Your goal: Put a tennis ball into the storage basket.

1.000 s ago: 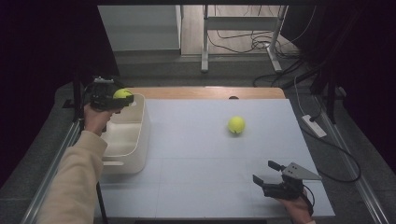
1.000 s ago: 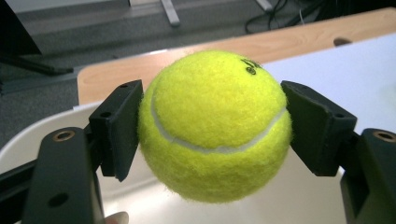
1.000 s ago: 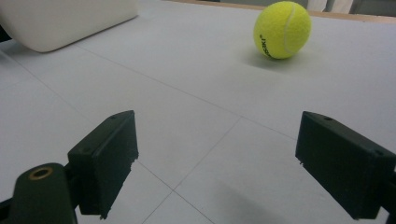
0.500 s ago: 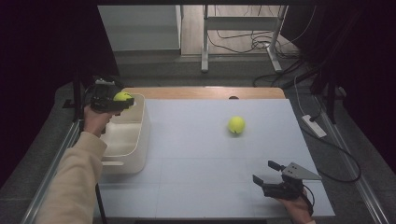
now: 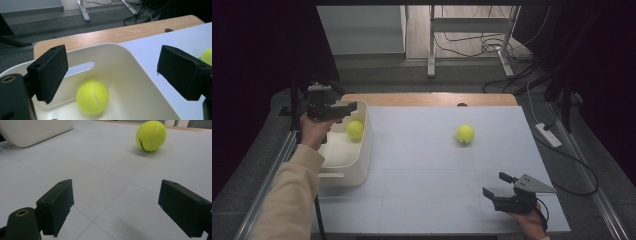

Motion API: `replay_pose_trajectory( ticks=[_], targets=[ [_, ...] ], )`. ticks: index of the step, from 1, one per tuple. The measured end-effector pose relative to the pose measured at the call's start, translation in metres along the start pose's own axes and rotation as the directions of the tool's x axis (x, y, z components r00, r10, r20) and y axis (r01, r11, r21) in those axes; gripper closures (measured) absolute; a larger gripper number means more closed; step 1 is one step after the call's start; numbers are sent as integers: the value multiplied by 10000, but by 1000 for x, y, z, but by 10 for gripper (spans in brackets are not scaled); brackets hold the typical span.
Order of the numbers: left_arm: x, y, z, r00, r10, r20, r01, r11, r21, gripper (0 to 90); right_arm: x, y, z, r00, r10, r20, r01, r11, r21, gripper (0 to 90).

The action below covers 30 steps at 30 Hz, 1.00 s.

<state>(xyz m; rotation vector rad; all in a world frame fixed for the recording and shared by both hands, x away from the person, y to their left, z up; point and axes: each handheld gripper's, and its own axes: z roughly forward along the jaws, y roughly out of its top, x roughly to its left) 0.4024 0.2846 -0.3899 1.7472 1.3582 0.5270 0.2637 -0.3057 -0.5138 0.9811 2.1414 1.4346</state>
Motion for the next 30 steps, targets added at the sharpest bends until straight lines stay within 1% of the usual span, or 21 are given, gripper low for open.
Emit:
replay_pose_trajectory(
  ticks=[1, 5, 9, 10, 11, 12, 16, 19, 20, 24, 26, 27, 28, 30],
  targets=[
    [-1, 0, -1, 10000, 35, 42, -35, 10000, -40, 102, 0, 0, 0, 10000, -2, -10, 2, 10000, 13, 131],
    [-5, -2, -6, 9989, -4, 478, 19, 9995, -316, 102, 0, 0, 0, 10000, -7, -5, 7, 10000, 18, 131],
    [-11, -4, -12, 9968, 229, 764, -184, 9980, -602, 102, 0, 0, 0, 10000, 12, -9, -12, 10000, -4, 131],
    [-11, -4, -12, 9968, 229, 764, -184, 9980, -602, 103, 0, 0, 0, 10000, 12, -9, -12, 10000, -4, 131],
    [-13, -5, -14, 9955, 306, 894, -245, 9973, -685, 103, -1, 0, 1, 10000, 28, -16, -28, 10000, -3, 131],
    [-16, -6, -15, 9936, 373, 1062, -293, 9967, -761, 104, -1, 0, 1, 10000, 37, -9, -37, 10000, -1, 131],
    [-22, -7, -20, 9886, 639, 1361, -512, 9942, -948, 103, -2, 0, 0, 9999, 103, 12, -103, 9999, -58, 131],
    [-29, -8, -24, 9823, 800, 1695, -589, 9903, -1259, 104, -2, 1, 0, 9999, 106, 47, -106, 9999, -76, 131],
    [-29, -8, -24, 9823, 800, 1695, -589, 9903, -1259, 104, -2, 1, 0, 9999, 106, 47, -106, 9999, -76, 131],
    [-39, -9, -26, 9742, 1074, 1986, -792, 9863, -1447, 104, -3, 2, 1, 9999, 140, 70, -140, 9999, -101, 131],
    [-43, -10, -27, 9693, 1081, 2209, -734, 9844, -1596, 104, -4, 2, 2, 9998, 204, 87, -203, 9997, -107, 131],
    [-43, -10, -27, 9693, 1081, 2209, -734, 9844, -1596, 104, -5, 2, 3, 9997, 223, 93, -222, 9997, -109, 131],
    [-47, -11, -28, 9644, 1126, 2395, -722, 9826, -1710, 104, -5, 2, 3, 9996, 253, 98, -251, 9996, -134, 131],
    [-49, -12, -28, 9591, 1161, 2580, -718, 9820, -1749, 105, -5, 3, 4, 9997, 211, 108, -210, 9997, -121, 131]
  ],
)
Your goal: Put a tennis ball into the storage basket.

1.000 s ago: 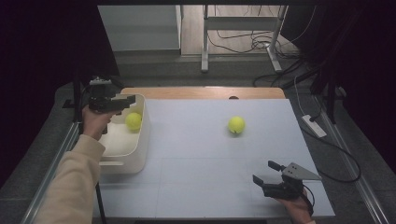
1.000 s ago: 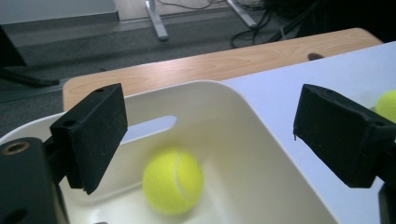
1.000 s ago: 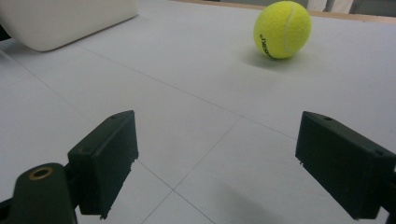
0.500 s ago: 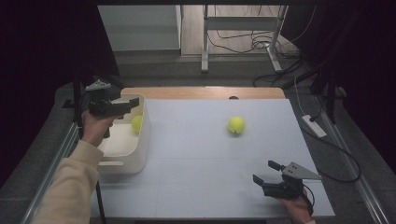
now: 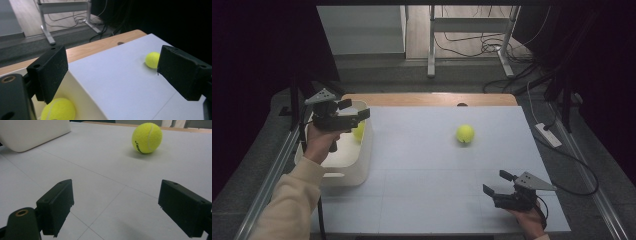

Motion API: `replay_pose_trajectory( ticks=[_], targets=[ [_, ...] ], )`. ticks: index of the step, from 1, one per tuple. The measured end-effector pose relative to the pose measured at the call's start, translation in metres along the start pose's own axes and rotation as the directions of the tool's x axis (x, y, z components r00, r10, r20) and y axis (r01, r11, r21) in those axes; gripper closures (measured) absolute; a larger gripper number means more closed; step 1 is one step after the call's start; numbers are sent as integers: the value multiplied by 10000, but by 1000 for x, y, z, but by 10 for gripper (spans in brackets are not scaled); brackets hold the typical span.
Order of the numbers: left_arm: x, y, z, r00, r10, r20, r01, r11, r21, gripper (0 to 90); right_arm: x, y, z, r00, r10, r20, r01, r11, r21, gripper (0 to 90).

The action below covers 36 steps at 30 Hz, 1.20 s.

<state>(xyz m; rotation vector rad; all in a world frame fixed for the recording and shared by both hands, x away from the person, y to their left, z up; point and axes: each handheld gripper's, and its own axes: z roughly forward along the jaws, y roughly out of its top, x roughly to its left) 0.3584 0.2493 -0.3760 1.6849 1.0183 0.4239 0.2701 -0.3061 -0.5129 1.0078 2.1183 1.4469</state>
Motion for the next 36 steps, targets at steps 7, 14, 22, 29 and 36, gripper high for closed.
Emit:
replay_pose_trajectory(
  ticks=[7, 14, 22, 29, 36],
  targets=[
    [-13, -1, 2, 9982, 282, 535, -277, 9996, -106, 105, 1, 0, 0, 10000, -19, 52, 19, 10000, 19, 131],
    [-21, 0, 9, 9950, 454, 885, -434, 9988, -239, 105, 0, -1, -3, 9998, -19, 178, 20, 10000, -34, 131],
    [-33, -1, 18, 9908, 631, 1199, -599, 9977, -304, 105, 0, -1, -1, 9999, -34, 168, 35, 10000, -62, 132],
    [-40, 0, 23, 9885, 687, 1350, -664, 9976, -211, 110, -1, 0, 0, 10000, 16, 72, -15, 10000, -88, 132],
    [-52, -1, 33, 9845, 800, 1563, -804, 9968, -33, 109, 0, 0, 1, 10000, -63, 20, 63, 9999, -78, 132]
  ],
)
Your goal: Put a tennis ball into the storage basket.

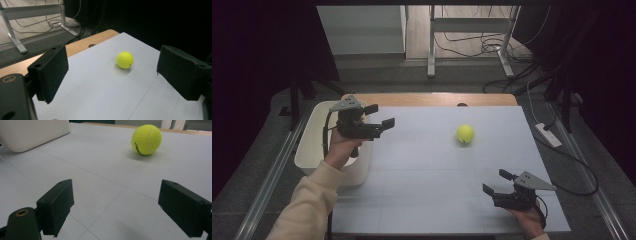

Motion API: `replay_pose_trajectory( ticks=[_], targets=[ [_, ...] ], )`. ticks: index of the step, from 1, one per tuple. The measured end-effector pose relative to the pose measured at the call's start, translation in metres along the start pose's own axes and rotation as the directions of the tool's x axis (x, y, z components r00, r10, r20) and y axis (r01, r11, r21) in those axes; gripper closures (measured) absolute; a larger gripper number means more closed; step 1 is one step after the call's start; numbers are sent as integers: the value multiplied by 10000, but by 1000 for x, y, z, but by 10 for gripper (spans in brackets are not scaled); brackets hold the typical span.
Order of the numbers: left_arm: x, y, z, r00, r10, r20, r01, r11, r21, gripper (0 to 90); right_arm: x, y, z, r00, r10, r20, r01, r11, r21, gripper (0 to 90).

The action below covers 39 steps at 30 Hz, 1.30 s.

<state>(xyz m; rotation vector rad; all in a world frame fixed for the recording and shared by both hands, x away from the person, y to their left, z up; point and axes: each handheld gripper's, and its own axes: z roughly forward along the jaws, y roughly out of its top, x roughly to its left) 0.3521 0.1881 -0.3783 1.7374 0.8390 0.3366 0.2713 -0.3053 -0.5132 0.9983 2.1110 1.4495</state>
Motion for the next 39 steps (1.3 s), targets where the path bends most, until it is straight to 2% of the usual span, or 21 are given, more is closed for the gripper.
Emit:
replay_pose_trajectory(
  ticks=[5, 11, 25, 31, 39],
  targets=[
    [-6, 1, 9, 9999, 55, 128, -57, 9999, 125, 109, 1, 0, -1, 10000, -20, -14, 20, 10000, -25, 132],
    [-12, 7, 26, 9992, 7, 390, -11, 10000, 84, 113, 1, 0, -1, 10000, -34, -12, 33, 10000, -35, 134],
    [-21, 9, 50, 9987, 40, 505, -59, 9993, 368, 117, 0, 0, -3, 10000, 34, -30, -34, 10000, -73, 134],
    [-27, 8, 65, 9981, 229, 574, -264, 9978, 604, 117, -1, 1, -1, 10000, 44, -74, -45, 9999, -102, 134],
    [-27, 8, 78, 9978, 149, 648, -195, 9973, 714, 120, -2, 2, 1, 9997, 165, -163, -168, 9997, -181, 134]
  ],
)
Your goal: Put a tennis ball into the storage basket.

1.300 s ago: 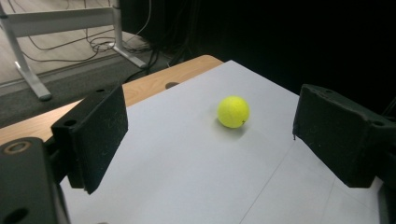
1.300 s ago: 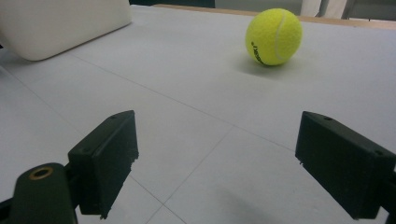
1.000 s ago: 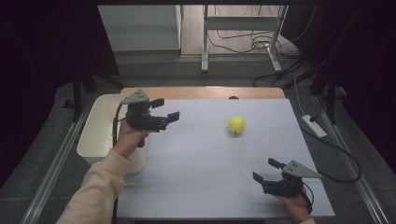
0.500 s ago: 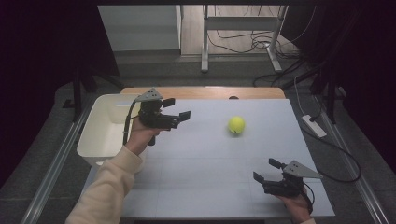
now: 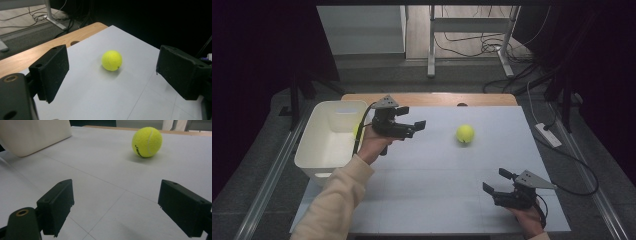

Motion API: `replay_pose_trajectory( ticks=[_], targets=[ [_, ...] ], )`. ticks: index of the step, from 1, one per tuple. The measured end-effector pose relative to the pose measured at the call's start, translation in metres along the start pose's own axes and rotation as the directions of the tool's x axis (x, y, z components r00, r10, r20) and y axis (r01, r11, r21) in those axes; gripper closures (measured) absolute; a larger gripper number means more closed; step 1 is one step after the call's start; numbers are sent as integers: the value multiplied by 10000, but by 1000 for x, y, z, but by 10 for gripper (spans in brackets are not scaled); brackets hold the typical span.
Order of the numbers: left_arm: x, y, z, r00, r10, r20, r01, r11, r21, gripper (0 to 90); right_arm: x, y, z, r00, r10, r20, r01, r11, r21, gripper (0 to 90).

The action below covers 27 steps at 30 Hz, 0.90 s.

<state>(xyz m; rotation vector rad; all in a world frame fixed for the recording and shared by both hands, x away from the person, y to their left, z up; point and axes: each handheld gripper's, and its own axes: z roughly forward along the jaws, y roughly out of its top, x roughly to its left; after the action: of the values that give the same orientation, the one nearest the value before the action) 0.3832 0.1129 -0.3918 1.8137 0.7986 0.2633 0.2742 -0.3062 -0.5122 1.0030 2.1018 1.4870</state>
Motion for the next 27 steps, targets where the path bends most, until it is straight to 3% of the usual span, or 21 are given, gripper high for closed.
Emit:
replay_pose_trajectory(
  ticks=[11, 27],
  targets=[
    [-5, -1, 17, 9995, 303, 101, -306, 9990, 334, 119, 0, 1, 1, 10000, 52, -44, -53, 10000, -36, 134],
    [-11, -2, 39, 9993, 341, 128, -350, 9965, 764, 114, -1, 1, 3, 10000, -1, -70, 0, 10000, -69, 134]
  ],
)
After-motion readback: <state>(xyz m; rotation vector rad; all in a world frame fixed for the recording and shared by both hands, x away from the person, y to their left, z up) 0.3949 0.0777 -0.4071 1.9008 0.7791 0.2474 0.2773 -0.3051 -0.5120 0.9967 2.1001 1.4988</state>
